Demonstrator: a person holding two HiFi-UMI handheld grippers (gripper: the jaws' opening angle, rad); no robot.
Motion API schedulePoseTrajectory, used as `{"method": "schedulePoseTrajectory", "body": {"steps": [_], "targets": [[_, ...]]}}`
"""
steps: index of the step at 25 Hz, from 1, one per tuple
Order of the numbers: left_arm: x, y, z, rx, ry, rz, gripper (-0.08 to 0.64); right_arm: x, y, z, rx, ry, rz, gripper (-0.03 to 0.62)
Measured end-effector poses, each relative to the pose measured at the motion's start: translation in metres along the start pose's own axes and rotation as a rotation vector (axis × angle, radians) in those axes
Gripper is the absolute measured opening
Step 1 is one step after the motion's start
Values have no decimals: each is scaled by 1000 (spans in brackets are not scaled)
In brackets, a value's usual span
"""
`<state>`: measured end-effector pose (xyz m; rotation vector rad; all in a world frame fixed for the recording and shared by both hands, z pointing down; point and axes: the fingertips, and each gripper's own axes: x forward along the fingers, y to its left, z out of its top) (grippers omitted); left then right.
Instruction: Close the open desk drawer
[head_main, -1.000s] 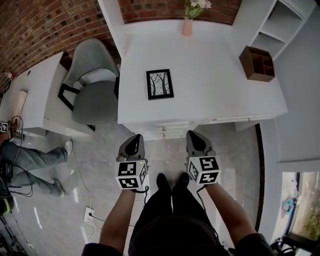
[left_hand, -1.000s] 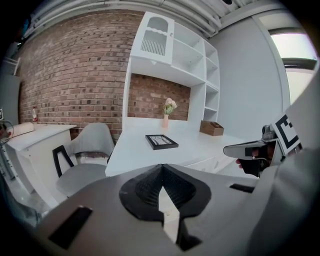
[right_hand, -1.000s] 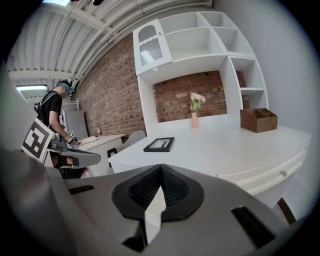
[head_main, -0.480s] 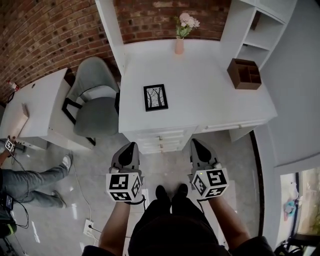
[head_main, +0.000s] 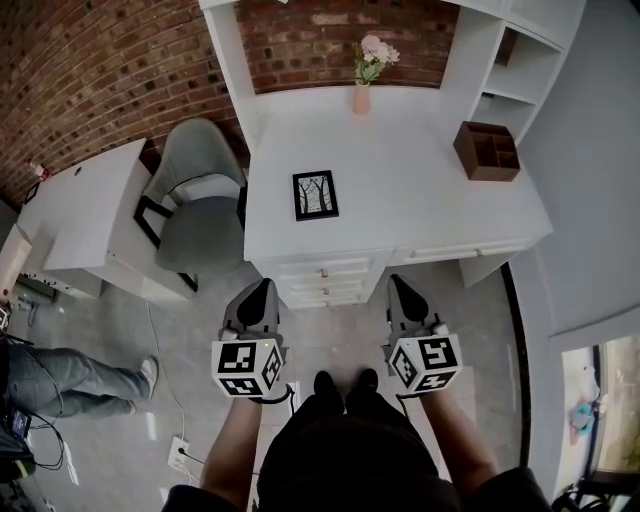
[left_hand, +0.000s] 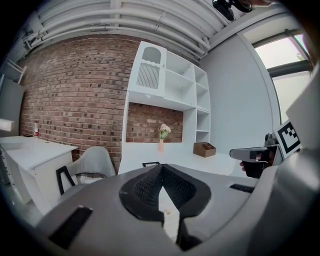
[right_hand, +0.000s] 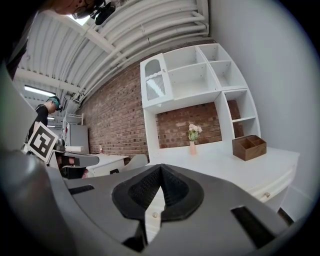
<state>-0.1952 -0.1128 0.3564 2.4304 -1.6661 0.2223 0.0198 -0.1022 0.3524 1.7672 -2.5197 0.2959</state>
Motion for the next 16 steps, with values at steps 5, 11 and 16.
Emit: {"method": "schedulePoseTrajectory", "body": {"steps": [5,11,16], "targets": [[-4,-3,-2,-18,5,6,9,-6,-2,0,-11,8,8,5],[-5,-8,-6,-19,14,16,9,-7,-9,1,-3,1,21,5],[-4,-17,-9,-26,27,24,9,-10,-16,1,0,7,31,5]]}}
